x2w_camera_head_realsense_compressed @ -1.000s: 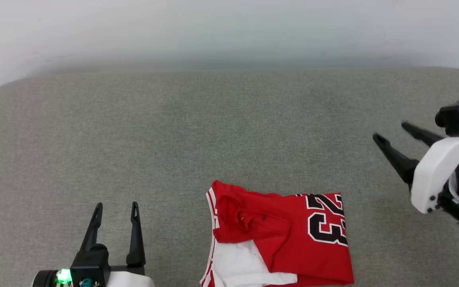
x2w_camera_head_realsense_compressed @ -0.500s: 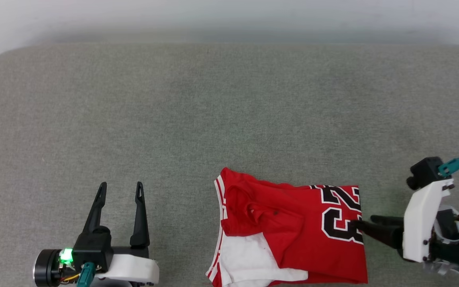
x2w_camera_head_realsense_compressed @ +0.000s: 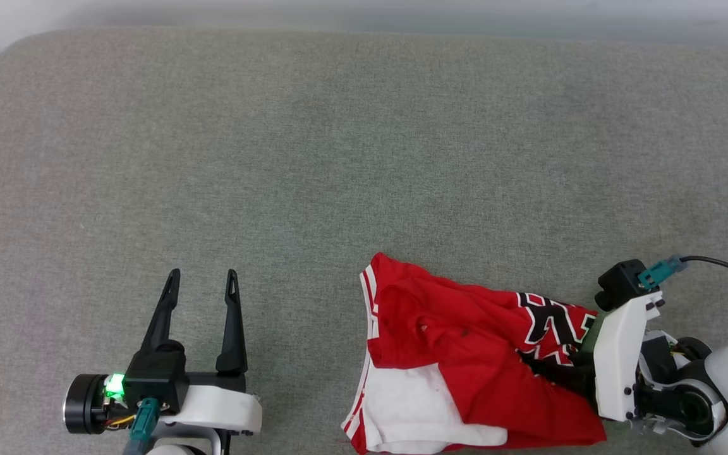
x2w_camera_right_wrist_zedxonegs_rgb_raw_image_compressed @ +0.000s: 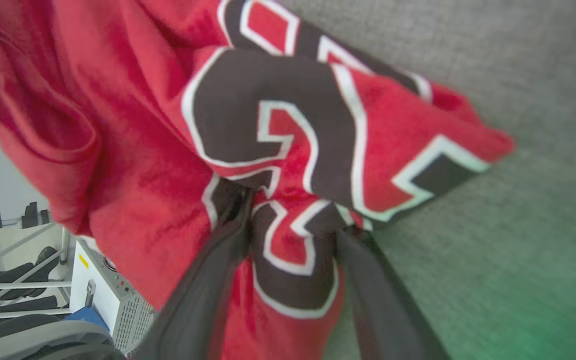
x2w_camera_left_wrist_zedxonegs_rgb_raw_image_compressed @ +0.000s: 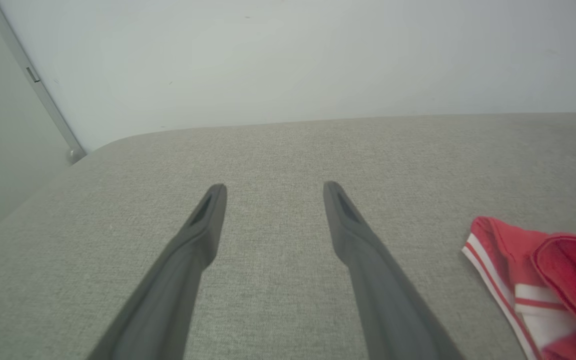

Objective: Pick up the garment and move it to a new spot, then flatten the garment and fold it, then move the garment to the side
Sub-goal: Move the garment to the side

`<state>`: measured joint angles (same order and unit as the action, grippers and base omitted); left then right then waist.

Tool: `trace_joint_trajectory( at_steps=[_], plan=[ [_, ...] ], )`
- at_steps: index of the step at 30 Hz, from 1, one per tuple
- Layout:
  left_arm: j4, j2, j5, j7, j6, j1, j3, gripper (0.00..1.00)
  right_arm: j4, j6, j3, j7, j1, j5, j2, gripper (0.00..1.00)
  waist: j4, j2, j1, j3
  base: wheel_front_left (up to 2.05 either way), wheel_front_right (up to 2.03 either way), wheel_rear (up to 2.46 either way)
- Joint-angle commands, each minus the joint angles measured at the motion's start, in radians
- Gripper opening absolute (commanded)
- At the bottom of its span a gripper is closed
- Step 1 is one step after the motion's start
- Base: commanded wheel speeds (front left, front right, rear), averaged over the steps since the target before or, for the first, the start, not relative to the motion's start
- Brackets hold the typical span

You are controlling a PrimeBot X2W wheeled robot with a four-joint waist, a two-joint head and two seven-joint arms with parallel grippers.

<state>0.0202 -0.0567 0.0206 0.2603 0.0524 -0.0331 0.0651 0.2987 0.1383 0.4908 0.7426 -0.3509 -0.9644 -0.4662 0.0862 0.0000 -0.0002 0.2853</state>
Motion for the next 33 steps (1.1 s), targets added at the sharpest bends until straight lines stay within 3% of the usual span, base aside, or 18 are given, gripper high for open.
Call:
trace_joint_trajectory(
  at_steps=[1, 11, 16, 23, 33],
  plan=[
    [0.001, 0.002, 0.000, 0.007, 0.002, -0.013, 0.001, 1.00, 0.075, -0.014, 0.078, 0.004, 0.060, 0.022, 0.039, 0.00, 0.000, 0.0000, 0.0002, -0.004, 0.00, 0.00, 0.00],
    [0.007, 0.002, -0.001, 0.007, 0.008, 0.041, -0.019, 1.00, -0.051, -0.008, 0.128, -0.183, -0.080, 0.055, -0.070, 0.00, -0.047, 0.0000, 0.0002, -0.094, 0.00, 0.00, 0.00],
    [-0.002, 0.002, -0.001, 0.007, 0.017, 0.073, -0.038, 1.00, -0.159, -0.008, 0.184, -0.203, -0.132, 0.104, -0.161, 0.00, -0.102, 0.0000, 0.0002, -0.138, 0.00, 0.00, 0.00],
    [-0.038, 0.002, 0.005, 0.006, 0.025, 0.108, -0.073, 1.00, -0.300, -0.008, 0.187, -0.177, -0.186, 0.144, -0.280, 0.00, -0.217, 0.0000, 0.0002, -0.136, 0.00, 0.00, 0.00],
    [-0.060, -0.019, -0.011, 0.005, 0.020, 0.058, -0.101, 1.00, -0.249, -0.008, 0.102, -0.222, -0.246, 0.215, -0.384, 0.00, -0.339, 0.0000, 0.0002, -0.034, 0.00, 0.00, 0.00]
  ],
)
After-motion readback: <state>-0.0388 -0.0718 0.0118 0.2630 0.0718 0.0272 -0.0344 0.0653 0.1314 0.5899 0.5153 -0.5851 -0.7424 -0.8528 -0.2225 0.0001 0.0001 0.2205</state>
